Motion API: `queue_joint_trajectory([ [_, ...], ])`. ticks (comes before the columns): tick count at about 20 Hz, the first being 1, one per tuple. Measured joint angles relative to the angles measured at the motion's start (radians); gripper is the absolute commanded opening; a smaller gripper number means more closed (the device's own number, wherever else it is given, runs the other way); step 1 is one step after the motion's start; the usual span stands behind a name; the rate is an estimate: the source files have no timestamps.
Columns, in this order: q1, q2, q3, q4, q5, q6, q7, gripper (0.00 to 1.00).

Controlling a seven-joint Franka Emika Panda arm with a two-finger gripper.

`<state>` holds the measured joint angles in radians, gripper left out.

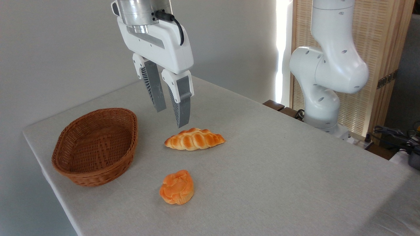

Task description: Put bread into the basket

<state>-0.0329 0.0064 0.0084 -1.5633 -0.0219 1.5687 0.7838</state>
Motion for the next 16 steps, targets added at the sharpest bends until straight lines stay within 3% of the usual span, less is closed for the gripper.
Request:
queue_joint_trajectory([
  [16, -0.003, 0.005, 0.0, -0.012, -0.005, 0.01, 0.0, 1.0],
])
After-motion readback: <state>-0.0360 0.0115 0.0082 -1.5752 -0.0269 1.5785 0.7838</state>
